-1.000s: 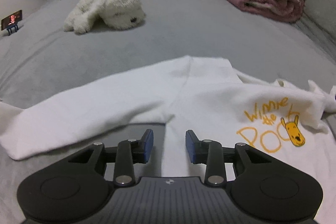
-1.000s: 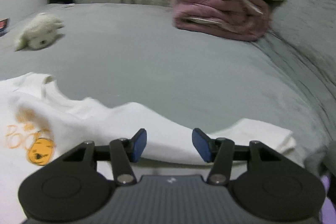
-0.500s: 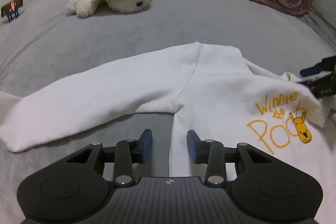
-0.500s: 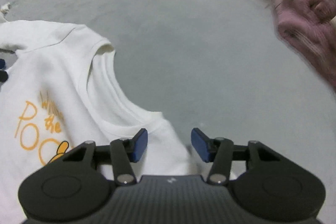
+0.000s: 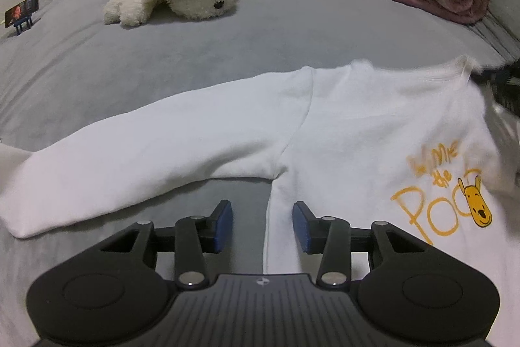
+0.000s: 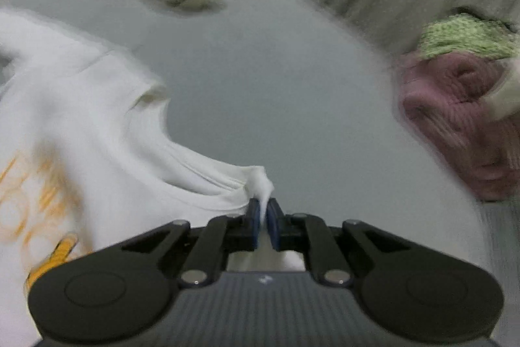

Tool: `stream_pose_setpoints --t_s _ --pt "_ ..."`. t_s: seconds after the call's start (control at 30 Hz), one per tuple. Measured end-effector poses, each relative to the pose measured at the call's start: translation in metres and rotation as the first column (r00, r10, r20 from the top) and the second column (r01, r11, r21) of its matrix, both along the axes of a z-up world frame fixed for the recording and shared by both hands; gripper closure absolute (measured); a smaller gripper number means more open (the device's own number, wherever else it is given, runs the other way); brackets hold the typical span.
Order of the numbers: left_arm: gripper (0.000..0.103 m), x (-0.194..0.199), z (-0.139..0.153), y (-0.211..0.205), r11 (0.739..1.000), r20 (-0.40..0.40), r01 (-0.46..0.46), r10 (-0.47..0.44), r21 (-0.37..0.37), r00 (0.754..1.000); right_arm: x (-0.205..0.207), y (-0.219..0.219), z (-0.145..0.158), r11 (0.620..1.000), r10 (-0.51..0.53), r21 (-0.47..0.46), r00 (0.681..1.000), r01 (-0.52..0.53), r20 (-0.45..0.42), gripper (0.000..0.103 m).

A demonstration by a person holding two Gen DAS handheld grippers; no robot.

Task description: Fold clothes

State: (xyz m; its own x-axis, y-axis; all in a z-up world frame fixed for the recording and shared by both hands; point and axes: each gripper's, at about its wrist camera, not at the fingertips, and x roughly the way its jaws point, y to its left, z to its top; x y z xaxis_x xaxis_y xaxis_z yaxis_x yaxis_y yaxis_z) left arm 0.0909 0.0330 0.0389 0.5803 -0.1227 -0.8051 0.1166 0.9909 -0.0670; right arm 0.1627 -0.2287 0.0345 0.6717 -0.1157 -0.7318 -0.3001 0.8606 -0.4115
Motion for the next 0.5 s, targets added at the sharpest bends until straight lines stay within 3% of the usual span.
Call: stream_pose_setpoints --t_s 0.23,0.33,0.5 --pt "0.062 0.0 0.001 0.001 1.0 0.011 -0.016 0.016 0.006 1.0 0.005 0.029 -0.011 0.977 -0.02 -0.204 0.985 0.055 0.169 0.096" --pt "0.062 0.001 0.002 0.005 0.999 0.017 -0.029 0.029 0.013 0.999 0.016 0.034 -0.043 0.969 -0.046 -0.234 0.988 0.081 0.15 0.095" --pt "0.061 0.003 0.003 0.011 0.999 0.011 -0.038 0.038 -0.001 0.999 0.025 0.036 -0.038 0.967 -0.122 -0.197 0.973 0.161 0.197 0.095"
